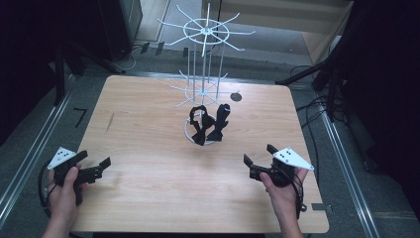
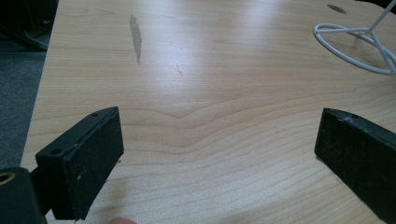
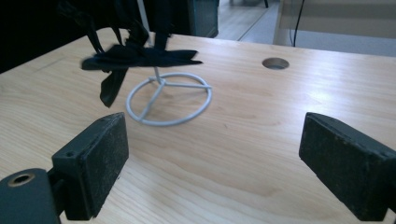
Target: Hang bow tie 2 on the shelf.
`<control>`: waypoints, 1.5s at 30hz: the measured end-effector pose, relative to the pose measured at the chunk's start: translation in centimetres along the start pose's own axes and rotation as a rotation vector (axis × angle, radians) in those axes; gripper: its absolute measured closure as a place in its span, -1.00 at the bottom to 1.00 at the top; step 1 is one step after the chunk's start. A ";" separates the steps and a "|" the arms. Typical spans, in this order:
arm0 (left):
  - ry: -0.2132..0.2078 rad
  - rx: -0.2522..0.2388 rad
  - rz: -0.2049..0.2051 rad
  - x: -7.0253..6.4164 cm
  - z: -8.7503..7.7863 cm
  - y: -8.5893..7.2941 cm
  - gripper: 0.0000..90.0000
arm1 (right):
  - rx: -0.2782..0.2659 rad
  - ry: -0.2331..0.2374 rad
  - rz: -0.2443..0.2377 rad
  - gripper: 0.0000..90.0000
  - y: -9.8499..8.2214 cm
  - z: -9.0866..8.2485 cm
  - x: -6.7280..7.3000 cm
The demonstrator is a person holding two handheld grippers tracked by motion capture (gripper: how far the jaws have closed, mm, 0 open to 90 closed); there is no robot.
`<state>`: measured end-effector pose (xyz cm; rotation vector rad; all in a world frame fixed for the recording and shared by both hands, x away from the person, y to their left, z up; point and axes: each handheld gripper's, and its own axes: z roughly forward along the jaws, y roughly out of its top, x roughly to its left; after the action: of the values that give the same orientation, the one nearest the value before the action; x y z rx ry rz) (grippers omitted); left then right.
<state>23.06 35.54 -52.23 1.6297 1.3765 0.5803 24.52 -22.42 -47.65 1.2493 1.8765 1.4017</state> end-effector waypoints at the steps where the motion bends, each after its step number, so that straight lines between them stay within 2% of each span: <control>1: 0.000 0.001 0.002 0.0 0.0 0.0 -0.96 | 0.002 -0.003 0.001 -0.81 -0.1 -0.1 -0.2; 7: 0.003 0.000 0.003 0.0 0.0 0.0 -0.96 | 0.010 -0.031 0.010 -0.81 -1.2 -1.2 -1.8; 10: 0.005 -0.001 0.001 0.0 0.0 0.0 -0.96 | 0.017 -0.052 0.032 -0.81 -1.8 -2.0 -2.9; 17: 0.004 0.001 0.002 0.0 0.0 0.0 -0.96 | 0.006 -0.097 0.041 -0.81 -3.0 -3.7 -5.2; 23: 0.005 0.001 0.002 0.0 0.0 0.0 -0.96 | 0.006 -0.134 0.069 -0.80 -4.1 -4.7 -7.1; 35: 0.005 0.005 0.004 -0.1 0.0 0.0 -0.96 | 0.000 -0.174 0.109 -0.80 -5.4 -6.7 -9.4; 45: 0.006 0.002 0.005 -0.1 0.0 0.0 -0.96 | 0.025 -0.199 0.141 -0.79 -7.0 -7.9 -11.2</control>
<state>22.99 35.48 -52.23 1.6347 1.3780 0.5878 20.78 -36.40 -52.77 1.4998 1.7051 1.2733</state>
